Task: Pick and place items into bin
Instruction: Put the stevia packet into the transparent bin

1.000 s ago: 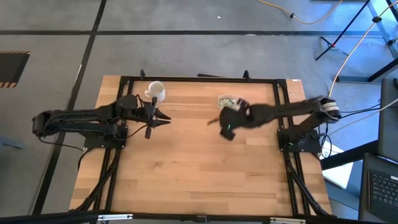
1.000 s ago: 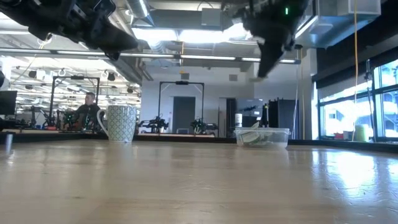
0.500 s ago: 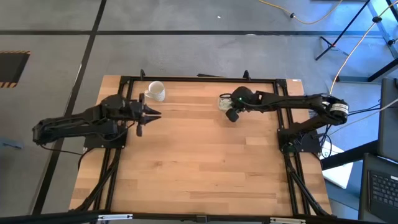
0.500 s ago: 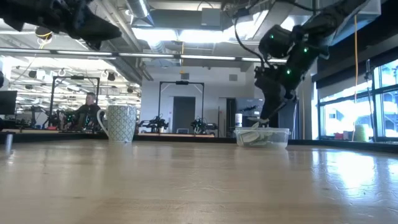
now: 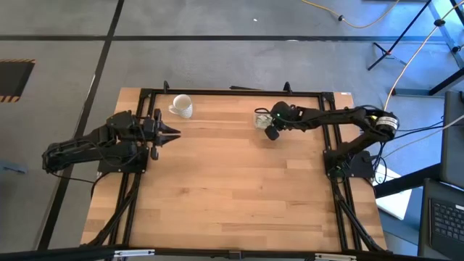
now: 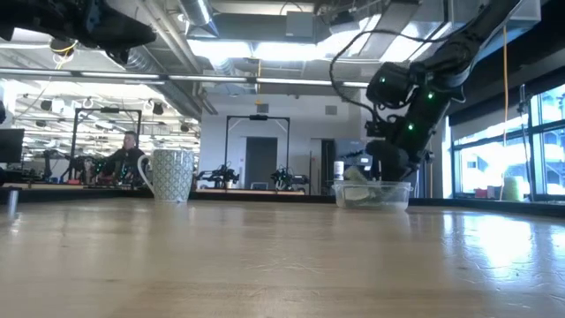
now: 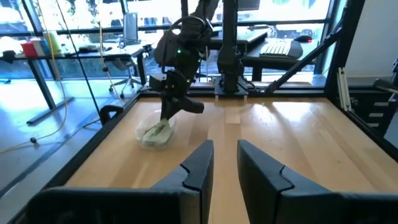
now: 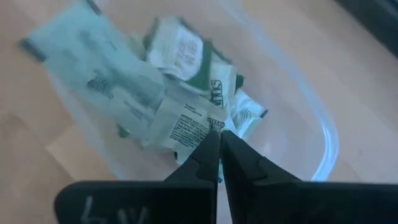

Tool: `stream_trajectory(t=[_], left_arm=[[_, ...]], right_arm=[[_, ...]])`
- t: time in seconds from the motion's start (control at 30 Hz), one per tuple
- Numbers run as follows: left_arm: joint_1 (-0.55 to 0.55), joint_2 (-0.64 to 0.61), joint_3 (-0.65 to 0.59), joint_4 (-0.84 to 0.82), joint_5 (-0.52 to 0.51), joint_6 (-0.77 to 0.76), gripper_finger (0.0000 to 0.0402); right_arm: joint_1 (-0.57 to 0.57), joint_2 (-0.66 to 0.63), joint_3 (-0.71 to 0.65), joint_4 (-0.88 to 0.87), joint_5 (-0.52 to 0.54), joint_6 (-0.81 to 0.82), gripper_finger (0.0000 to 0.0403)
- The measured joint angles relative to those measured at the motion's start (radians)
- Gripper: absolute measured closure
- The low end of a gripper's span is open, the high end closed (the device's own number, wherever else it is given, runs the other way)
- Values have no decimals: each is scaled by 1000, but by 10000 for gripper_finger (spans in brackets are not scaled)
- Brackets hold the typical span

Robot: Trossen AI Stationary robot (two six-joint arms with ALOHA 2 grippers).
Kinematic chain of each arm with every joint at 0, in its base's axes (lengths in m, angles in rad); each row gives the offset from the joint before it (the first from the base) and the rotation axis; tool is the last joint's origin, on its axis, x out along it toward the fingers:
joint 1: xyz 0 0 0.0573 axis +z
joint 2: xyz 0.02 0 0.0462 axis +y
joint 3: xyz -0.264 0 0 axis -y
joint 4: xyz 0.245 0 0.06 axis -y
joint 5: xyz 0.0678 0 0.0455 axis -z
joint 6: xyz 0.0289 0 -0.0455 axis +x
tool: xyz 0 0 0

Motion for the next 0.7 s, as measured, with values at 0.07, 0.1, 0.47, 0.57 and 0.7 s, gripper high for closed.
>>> stream_trajectory(t=[0.07, 0.1, 0.47, 0.57, 0.7], left_arm=[[0, 1, 0, -11, 0, 0, 336], [0, 1, 0, -13, 0, 0, 336], [0, 1, 0, -18, 0, 0, 336], [0, 1, 0, -18, 0, 0, 336], [0, 1, 0, -19, 0, 0, 336]], right_arm=[[-7, 17, 0, -4, 0, -13, 390], [-7, 23, 0, 1, 0, -17, 390], [-6, 6, 7, 0, -4, -59, 375], [-6, 5, 20, 1, -4, -32, 364], [-6, 5, 48, -3, -4, -11, 338]])
